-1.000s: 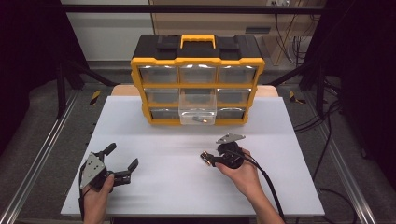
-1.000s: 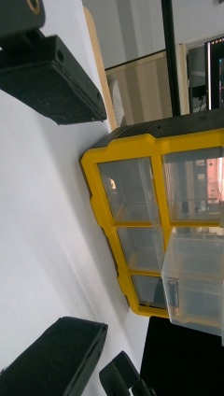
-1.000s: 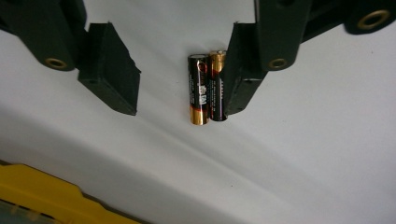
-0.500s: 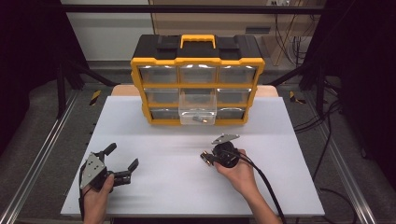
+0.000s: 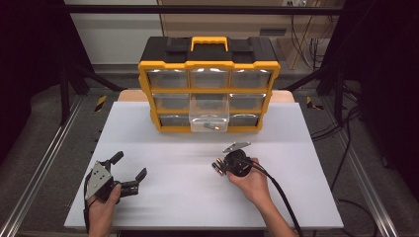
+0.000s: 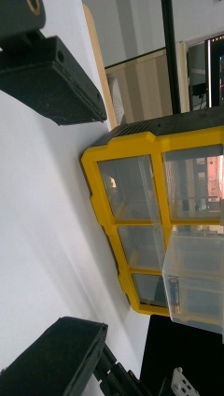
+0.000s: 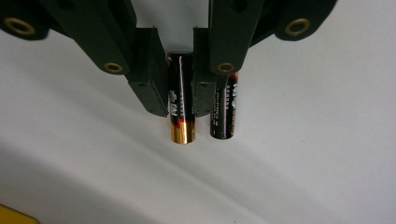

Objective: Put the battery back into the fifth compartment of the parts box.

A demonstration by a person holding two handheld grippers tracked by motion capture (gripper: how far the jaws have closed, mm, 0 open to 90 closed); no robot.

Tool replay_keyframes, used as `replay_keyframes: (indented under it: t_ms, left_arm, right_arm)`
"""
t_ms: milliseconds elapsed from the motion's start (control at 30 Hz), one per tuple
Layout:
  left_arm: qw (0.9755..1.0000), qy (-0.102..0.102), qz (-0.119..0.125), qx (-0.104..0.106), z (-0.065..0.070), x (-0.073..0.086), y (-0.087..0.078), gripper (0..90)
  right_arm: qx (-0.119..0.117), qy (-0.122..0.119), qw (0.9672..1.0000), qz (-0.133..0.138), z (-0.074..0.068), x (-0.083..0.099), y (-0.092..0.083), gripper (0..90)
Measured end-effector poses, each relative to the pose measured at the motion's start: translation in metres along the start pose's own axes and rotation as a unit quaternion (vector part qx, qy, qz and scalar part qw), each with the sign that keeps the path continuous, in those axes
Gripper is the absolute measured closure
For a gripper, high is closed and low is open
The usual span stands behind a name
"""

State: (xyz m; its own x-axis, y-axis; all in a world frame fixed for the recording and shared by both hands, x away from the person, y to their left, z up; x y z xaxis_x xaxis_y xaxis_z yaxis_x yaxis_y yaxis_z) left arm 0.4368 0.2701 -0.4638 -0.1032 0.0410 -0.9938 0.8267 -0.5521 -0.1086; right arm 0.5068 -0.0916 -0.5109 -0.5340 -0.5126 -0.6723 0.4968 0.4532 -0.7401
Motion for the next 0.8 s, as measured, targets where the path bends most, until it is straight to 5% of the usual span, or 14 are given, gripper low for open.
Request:
replay_keyframes:
  t_ms: [367, 800]
  left_arm:
    - [1.0, 0.0, -0.001, 0.0, 0.0, 0.0, 0.0, 1.0]
    - [1.0, 0.0, -0.002, 0.001, 0.001, 0.001, 0.001, 1.0]
  right_arm:
    - [0.019, -0.024, 0.9995, 0.007, -0.001, 0.0, -0.006, 76.9]
    - [0.054, -0.034, 0.9951, 0.076, 0.012, -0.011, -0.066, 77.0]
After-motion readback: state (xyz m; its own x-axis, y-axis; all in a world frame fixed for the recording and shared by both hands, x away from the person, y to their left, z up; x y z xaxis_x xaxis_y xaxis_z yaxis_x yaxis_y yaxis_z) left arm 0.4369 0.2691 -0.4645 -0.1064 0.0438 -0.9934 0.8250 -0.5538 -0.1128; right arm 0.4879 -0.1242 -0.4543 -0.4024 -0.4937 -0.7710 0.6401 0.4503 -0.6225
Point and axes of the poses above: each handheld gripper's, and its own axes: y roughly forward along the jaws, x roughly out of its underside, z roughly to its right, the point moved 3 cm from there along y, roughly forward along the jaws, and after that the axes turned 7 degrees about -y, right-handed, at the moved point
